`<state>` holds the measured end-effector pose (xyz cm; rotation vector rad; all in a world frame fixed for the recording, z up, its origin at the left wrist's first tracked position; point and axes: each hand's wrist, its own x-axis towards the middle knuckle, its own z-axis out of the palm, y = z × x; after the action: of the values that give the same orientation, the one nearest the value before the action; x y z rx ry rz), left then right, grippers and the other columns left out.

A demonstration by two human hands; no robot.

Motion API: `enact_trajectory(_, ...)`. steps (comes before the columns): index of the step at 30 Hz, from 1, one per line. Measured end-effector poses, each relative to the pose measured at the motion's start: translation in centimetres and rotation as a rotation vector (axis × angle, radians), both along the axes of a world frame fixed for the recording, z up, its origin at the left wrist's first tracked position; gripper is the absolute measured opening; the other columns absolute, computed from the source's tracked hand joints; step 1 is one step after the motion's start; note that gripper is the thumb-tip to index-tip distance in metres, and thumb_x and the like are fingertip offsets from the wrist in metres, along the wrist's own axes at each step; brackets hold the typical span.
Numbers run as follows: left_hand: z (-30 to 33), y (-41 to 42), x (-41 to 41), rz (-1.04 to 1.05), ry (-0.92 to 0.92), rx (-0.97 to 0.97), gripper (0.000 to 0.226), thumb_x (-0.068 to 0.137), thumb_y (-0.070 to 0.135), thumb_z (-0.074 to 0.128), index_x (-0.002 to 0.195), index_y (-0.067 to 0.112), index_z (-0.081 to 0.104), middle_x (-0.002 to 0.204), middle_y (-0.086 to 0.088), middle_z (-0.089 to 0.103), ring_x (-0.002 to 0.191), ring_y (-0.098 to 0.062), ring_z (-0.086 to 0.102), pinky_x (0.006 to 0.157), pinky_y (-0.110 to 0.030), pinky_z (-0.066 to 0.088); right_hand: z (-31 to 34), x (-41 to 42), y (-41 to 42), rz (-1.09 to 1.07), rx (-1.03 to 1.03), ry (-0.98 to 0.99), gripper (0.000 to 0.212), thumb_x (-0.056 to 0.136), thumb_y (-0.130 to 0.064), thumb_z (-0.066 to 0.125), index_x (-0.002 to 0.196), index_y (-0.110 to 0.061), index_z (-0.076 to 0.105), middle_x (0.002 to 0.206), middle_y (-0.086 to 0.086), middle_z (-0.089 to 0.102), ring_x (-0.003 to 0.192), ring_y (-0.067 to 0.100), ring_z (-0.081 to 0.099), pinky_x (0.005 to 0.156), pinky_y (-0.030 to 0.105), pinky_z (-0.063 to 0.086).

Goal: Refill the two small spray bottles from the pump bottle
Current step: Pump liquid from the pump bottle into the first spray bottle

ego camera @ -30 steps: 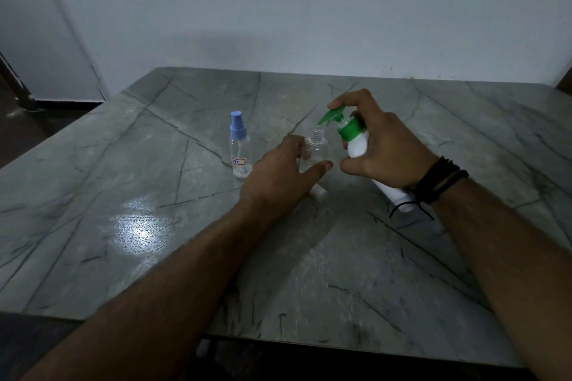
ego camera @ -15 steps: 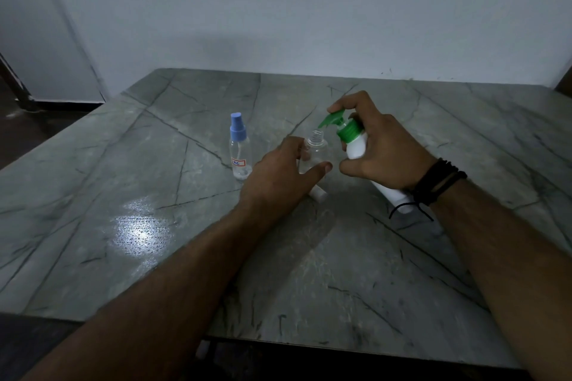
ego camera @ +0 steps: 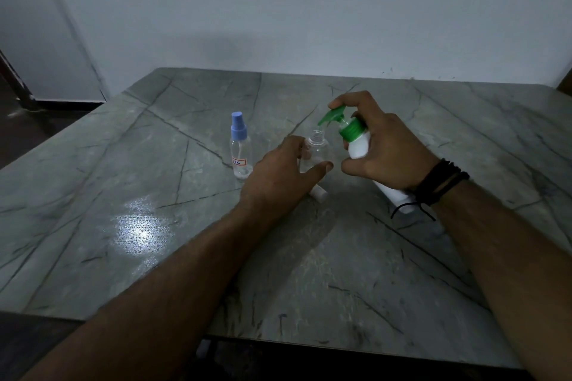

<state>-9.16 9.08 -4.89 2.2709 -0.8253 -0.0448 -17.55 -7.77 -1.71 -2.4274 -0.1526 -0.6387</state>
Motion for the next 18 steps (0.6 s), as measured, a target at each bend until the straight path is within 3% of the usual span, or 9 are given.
enact_trajectory(4,0.05,-0.04,0.00,-0.003,0.003,0.010,0.051,0.087,0.055,0.062,0.125,0.025,0.049,0.127,0.005,0.058,0.096,-0.005,0.047,0.076,-0.025,0.038,-0.01,0.05,-0.09,0.005,0.022,0.008,0.072,0.067,-0.008,0.079,0.128,-0.024,0.043,0.085,-0.001,0.065,0.069,0.015,0.064,0.064,0.039,0.052)
enact_trajectory(12,0.12,0.21,-0.18,-0.011,-0.005,-0.011,0.051,0.087,0.054,0.062,0.126,0.024,0.049,0.127,0.005,0.058,0.097,-0.005,0.047,0.077,-0.025,0.037,0.10,-0.14,0.00,0.016,0.027,0.000,0.075,0.066,-0.012,0.076,0.132,-0.026,0.043,0.083,0.003,0.064,0.068,0.021,0.064,0.063,0.040,0.052)
enact_trajectory(18,0.19,0.18,-0.21,-0.011,-0.003,-0.001,0.053,0.088,0.054,0.062,0.129,0.024,0.048,0.129,0.004,0.058,0.097,-0.004,0.046,0.077,-0.025,0.036,0.01,-0.04,0.03,0.015,0.019,0.005,0.073,0.068,-0.004,0.079,0.130,-0.022,0.044,0.083,-0.005,0.063,0.068,0.014,0.064,0.064,0.037,0.053)
